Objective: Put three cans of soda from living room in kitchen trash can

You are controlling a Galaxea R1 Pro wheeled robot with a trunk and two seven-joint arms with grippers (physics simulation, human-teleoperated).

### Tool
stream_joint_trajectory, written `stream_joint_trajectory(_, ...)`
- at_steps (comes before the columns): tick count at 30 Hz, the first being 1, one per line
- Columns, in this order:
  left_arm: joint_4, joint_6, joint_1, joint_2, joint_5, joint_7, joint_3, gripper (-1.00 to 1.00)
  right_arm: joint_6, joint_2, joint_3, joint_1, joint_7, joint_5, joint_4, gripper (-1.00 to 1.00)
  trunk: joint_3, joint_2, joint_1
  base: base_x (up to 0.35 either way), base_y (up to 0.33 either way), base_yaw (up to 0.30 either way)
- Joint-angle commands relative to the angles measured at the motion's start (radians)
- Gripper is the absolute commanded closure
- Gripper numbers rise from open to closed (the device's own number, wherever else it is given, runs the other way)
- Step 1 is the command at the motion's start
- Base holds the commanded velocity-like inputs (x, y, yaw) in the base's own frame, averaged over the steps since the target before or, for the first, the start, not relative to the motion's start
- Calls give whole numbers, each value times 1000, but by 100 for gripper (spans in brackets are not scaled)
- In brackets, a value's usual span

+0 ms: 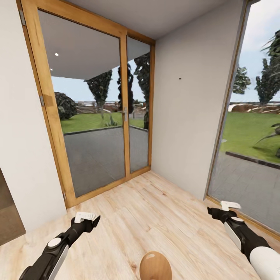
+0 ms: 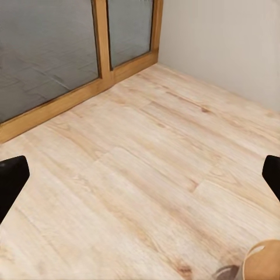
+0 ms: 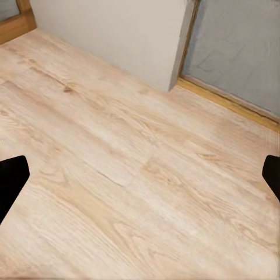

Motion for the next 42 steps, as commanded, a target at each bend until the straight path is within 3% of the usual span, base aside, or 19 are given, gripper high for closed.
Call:
stream_joint_trajectory(1, 2, -2, 0, 0, 2, 3, 0, -100, -6, 2, 20, -1, 0, -1, 4, -100, 0, 0, 0, 0, 0, 0)
stream_joint_trajectory(4, 7, -7, 0, 0, 5, 7, 1, -100, -13, 6, 45, -2, 0, -3, 10, -100, 0, 0, 0, 0, 0, 0)
stream_joint_trajectory(12, 29, -59, 0, -1, 2, 39, 2, -100, -16, 25, 61, -3, 0, -4, 13, -100, 0, 0, 0, 0, 0, 0)
stream_joint_trajectory(17, 45, -76, 0, -1, -2, 70, 2, -100, -9, 67, 63, -3, -2, -1, 7, -100, 0, 0, 0, 0, 0, 0)
stream_joint_trajectory(22, 49, -80, 0, -1, -3, 78, 2, -100, 0, 90, 67, -3, -4, -1, 2, -100, 0, 0, 0, 0, 0, 0)
stream_joint_trajectory(27, 51, -79, 0, -1, -5, 82, -4, -100, 123, 105, 87, -6, -3, -3, -6, -100, 0, 0, 0, 0, 0, 0)
stream_joint_trajectory(29, 51, -65, -1, -1, -8, 101, -6, -100, 378, 122, 86, -51, -1, -9, -18, -100, 0, 0, 0, 0, 0, 0)
stream_joint_trajectory(31, 51, -59, -1, -1, -8, 114, -7, -100, 458, 125, 86, -70, 0, -13, -18, -100, 0, 0, 0, 0, 0, 0)
stream_joint_trajectory(36, 51, -35, -1, -1, -9, 137, -8, -100, 565, 129, 86, -109, 1, -17, -13, -100, 0, 0, 0, 0, 0, 0)
stream_joint_trajectory(42, 50, 8, -1, -1, -8, 151, -9, -100, 668, 159, 85, -206, 0, -18, -5, -100, 0, 0, 0, 0, 0, 0)
